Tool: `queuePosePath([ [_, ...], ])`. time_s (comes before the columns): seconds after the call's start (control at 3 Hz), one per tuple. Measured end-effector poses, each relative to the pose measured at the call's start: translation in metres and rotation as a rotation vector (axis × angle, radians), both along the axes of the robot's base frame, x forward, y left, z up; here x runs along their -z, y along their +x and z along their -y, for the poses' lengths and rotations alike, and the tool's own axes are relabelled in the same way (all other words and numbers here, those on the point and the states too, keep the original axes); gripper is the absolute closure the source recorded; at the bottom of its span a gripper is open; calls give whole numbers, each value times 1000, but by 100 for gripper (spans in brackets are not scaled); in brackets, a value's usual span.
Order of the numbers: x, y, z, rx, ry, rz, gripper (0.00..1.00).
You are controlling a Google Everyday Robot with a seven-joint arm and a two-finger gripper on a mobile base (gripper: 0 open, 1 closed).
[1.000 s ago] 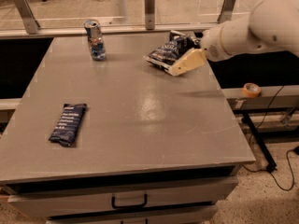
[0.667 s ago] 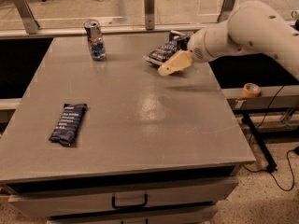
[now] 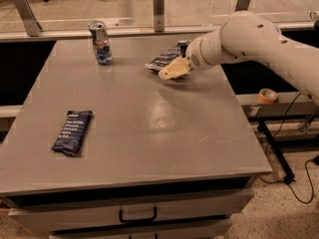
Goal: Pick blue chip bag
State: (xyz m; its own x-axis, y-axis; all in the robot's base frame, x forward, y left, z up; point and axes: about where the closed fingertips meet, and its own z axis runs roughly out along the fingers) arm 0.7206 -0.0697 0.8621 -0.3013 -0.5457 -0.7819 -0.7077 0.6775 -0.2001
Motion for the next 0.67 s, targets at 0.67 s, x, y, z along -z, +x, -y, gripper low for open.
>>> queuePosePath([
  [0.67,5,5,-12,-1,-19,-3,64],
])
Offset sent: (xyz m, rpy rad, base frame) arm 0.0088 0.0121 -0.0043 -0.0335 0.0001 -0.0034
